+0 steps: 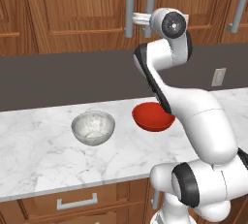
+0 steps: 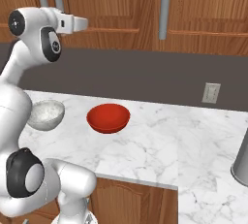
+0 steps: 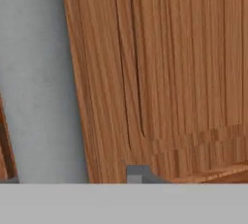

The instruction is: Open the cabinet. Pick the bowls from the counter and place them in the cabinet. Then close the cabinet.

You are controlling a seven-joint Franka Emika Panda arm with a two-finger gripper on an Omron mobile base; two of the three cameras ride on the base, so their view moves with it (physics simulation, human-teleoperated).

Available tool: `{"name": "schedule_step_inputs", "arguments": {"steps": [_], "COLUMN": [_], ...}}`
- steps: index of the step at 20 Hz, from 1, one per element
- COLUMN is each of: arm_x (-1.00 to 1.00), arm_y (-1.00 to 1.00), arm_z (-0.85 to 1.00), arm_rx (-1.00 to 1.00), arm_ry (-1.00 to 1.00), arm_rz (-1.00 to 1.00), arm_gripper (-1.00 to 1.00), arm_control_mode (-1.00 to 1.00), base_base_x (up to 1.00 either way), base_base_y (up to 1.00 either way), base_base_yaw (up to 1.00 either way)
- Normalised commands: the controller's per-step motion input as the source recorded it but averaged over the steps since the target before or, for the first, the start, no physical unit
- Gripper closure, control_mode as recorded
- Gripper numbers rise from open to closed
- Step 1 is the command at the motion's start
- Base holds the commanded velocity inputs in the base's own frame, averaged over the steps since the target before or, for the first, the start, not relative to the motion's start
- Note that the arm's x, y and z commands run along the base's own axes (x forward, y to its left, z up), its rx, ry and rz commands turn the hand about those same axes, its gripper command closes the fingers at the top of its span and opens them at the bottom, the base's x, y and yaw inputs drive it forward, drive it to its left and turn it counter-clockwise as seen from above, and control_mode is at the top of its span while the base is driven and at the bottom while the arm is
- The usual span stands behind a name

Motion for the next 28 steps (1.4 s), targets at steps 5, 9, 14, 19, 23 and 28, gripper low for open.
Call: {"name": "schedule_step_inputs", "arguments": {"steps": [5, 9, 14, 19, 23, 28], "arm_x": [-0.8, -0.91, -0.83, -0.46, -0.11, 0.01], "arm_y": [-1.0, -1.0, -1.0, -1.0, -1.0, -1.0], "arm_z": [-0.06, -0.03, -0.05, -0.28, -0.03, 0.0], "arm_rx": [0.34, 0.34, 0.27, 0.26, 0.34, 0.33], "arm_ry": [0.19, 0.03, -0.33, -0.55, -0.3, -0.06], "arm_rz": [-0.18, -0.07, 0.0, 0.02, 0.0, -0.01], "arm_gripper": [1.0, 1.0, 1.0, 1.0, 1.0, -1.0], "arm_control_mode": [-1.0, -1.0, -1.0, -1.0, -1.0, -1.0], "base_base_x": [0.0, 0.0, 0.0, 0.0, 0.0, 0.0], "base_base_y": [0.0, 0.0, 0.0, 0.0, 0.0, 0.0], "base_base_yaw": [0.0, 0.0, 0.0, 0.0, 0.0, 0.0]}}
